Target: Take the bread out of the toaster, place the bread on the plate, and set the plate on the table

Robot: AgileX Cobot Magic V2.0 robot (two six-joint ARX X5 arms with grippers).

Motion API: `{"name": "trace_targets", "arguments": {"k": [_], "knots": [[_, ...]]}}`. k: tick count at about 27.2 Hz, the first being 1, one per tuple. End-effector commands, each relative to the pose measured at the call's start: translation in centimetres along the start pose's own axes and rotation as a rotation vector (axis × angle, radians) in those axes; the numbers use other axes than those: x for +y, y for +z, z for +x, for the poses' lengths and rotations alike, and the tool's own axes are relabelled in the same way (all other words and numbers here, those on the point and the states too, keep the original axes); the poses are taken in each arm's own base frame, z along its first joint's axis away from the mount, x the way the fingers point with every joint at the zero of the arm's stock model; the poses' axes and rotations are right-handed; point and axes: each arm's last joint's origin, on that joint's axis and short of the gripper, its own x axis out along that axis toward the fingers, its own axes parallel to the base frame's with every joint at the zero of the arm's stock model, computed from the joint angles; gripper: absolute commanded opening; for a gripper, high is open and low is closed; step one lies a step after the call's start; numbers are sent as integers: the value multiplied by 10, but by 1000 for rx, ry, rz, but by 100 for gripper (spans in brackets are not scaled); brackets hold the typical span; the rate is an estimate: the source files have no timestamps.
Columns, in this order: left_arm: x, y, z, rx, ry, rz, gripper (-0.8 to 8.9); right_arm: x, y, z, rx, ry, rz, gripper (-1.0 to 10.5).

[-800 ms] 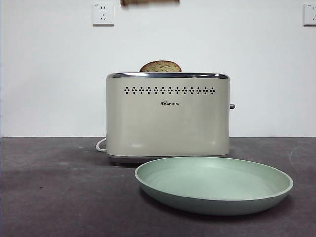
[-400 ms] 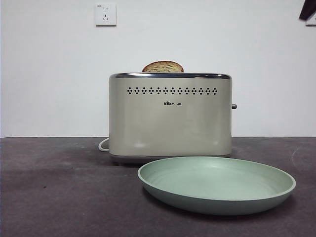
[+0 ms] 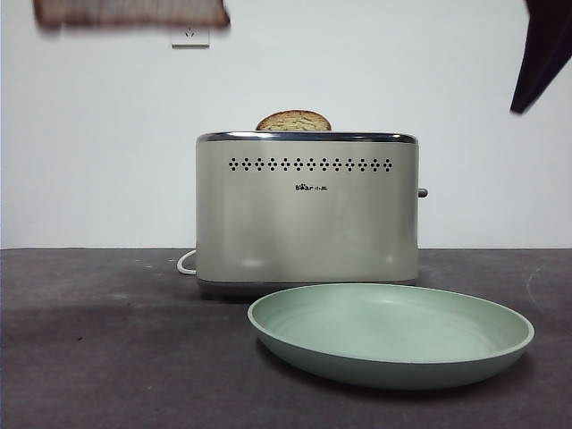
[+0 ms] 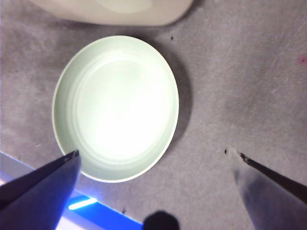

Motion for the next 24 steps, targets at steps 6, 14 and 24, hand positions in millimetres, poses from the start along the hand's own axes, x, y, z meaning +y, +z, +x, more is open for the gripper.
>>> {"name": "trace_targets", "arguments": {"k": [6, 14, 24], "knots": [[1, -54, 13, 19, -49, -174, -6, -13, 11, 41, 134, 18, 43, 551], [-1, -53, 16, -3, -71, -190, -6, -10, 20, 120, 301, 55, -3, 489], [-1, -53, 16, -1, -72, -225, -6, -15, 20, 149, 332, 61, -12, -16]]}}
